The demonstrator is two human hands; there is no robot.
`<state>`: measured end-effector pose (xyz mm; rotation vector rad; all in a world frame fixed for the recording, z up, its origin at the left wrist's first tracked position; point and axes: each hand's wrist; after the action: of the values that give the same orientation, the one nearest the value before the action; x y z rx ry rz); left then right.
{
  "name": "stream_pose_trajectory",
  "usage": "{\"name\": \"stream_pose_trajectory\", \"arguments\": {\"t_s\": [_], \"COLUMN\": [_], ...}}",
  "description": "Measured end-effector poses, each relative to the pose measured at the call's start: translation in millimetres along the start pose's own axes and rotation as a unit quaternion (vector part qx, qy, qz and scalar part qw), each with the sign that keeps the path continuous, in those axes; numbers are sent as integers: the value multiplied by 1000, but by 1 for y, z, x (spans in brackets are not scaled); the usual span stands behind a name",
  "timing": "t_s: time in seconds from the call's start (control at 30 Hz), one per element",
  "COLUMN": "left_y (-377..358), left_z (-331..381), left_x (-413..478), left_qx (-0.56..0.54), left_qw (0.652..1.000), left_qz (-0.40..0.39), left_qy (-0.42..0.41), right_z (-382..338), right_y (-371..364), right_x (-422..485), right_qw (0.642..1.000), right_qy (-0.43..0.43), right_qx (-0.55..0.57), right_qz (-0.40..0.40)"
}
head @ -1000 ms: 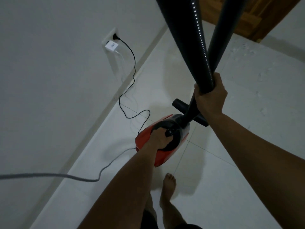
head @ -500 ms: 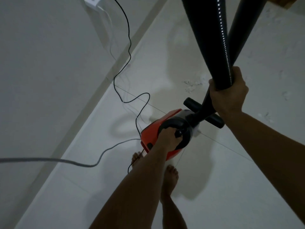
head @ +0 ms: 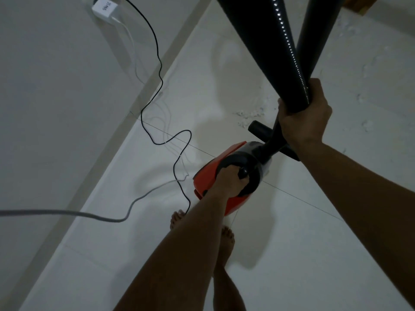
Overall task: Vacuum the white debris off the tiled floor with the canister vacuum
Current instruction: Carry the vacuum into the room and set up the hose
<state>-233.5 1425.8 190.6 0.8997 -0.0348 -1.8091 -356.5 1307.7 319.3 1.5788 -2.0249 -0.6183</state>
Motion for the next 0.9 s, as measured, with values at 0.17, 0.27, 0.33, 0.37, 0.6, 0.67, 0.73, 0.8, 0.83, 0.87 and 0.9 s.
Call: {"name": "stream_pose_trajectory", "arguments": {"t_s": [0.17, 0.27, 0.33, 0.37, 0.6, 0.67, 0.73, 0.8, 0.83, 0.87, 0.9], "left_y": [3, 3, 6, 8, 41, 53, 65, 76, 80, 84, 88], "left_z": [-25, -54, -76, -87, -139, -145, -150, -155, -158, -159, -160], "left_x": [3, 5, 6, 6, -17, -28, -41, -55, -62, -69, -77], "left_qx": [-8, 2, 11, 15, 77, 88, 98, 104, 104, 104, 103], "left_qw": [1000, 999, 999, 999, 993, 990, 988, 987, 987, 987, 987], "left_qz": [-21, -28, -23, -18, 19, 28, 39, 45, 46, 45, 41], "left_qy": [22, 38, 44, 47, 90, 105, 114, 113, 111, 112, 114], "right_z": [14, 27, 34, 37, 24, 13, 1, -11, -17, -23, -29], "right_y": [-27, -56, -78, -90, -146, -153, -157, -162, -163, -165, -166], "right_x": [-5, -15, -22, -25, -52, -62, -72, -84, -91, -97, -104], "right_qw": [1000, 999, 999, 999, 996, 995, 995, 994, 993, 993, 993], "right_qy": [11, 9, 3, -1, -21, -26, -23, -28, -34, -40, -46], "right_qx": [19, 29, 32, 33, 45, 53, 64, 74, 77, 78, 76], "right_qz": [-15, -25, -34, -40, -70, -75, -78, -80, -80, -80, -81]}}
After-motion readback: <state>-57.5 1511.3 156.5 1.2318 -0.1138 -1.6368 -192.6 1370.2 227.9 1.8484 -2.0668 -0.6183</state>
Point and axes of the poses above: each hand's wrist, its own x-axis towards the middle knuckle, its own y-axis out of the back of the hand, z = x × y, and after that the axes turned 6 degrees about -y, right-handed
